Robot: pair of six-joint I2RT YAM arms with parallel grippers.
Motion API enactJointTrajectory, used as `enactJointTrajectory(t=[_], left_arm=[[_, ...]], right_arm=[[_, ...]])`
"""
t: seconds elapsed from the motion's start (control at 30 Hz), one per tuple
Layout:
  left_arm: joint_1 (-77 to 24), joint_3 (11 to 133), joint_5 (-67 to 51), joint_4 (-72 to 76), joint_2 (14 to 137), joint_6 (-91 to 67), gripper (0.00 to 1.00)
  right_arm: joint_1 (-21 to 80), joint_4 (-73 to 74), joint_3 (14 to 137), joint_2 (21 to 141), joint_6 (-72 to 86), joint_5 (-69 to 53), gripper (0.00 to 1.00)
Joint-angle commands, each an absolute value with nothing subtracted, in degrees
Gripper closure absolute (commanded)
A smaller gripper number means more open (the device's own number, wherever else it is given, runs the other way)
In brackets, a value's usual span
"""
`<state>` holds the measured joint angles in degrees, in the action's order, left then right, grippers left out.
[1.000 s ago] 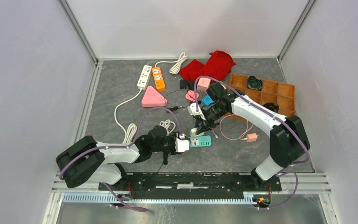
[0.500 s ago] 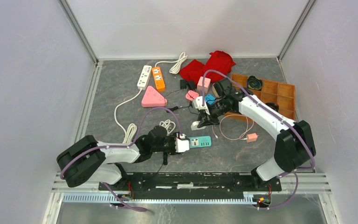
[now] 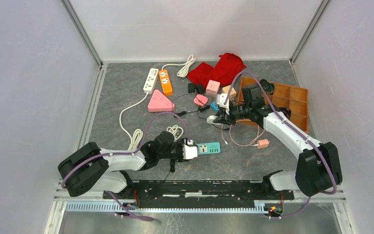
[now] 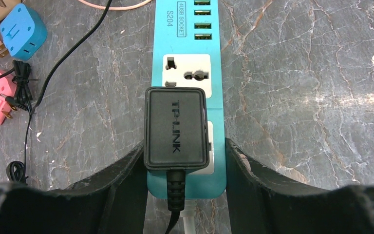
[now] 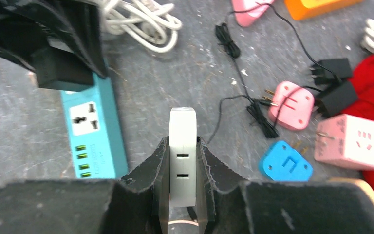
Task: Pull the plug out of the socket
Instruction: Remove the plug from the socket, then place the plug at the center of the board.
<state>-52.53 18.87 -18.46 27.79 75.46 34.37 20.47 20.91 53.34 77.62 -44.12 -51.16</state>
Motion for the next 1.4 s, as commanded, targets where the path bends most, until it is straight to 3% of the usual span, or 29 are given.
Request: enactJointTrajectory(t=[0.0, 0.3, 0.57, 1.13, 1.27, 1.37], left_arm=[[-52.56, 19.59, -18.58, 24.09, 71.81, 32.25, 0.98], [-52.55, 20.07, -19.40, 18.21, 63.44, 30.36, 0.98], [-52.56, 22.03, -20.45, 15.78, 64.83, 29.24, 0.98], [-52.52, 22.25, -20.43, 15.28, 65.22, 29.01, 0.98], [-52.55, 22.24, -20.48, 15.46, 65.30, 29.09, 0.98], [-52.56, 22.15, -20.43, 15.47, 65.33, 29.07, 0.98]], right_arm=[[19.78, 9.41, 50.76, 75.40, -39.40, -44.28, 1.00], [19.23, -5.92, 45.52, 77.86, -29.72, -27.56, 1.00], [19.15, -13.10, 45.35, 85.42, -17.59, -17.82, 1.00], [18.65, -9.15, 49.65, 98.42, -8.53, -20.10, 1.00], [18.00, -5.18, 52.27, 101.25, -9.82, -21.45, 0.93], [17.72, -4.06, 53.04, 101.06, -10.84, -23.48, 0.78]])
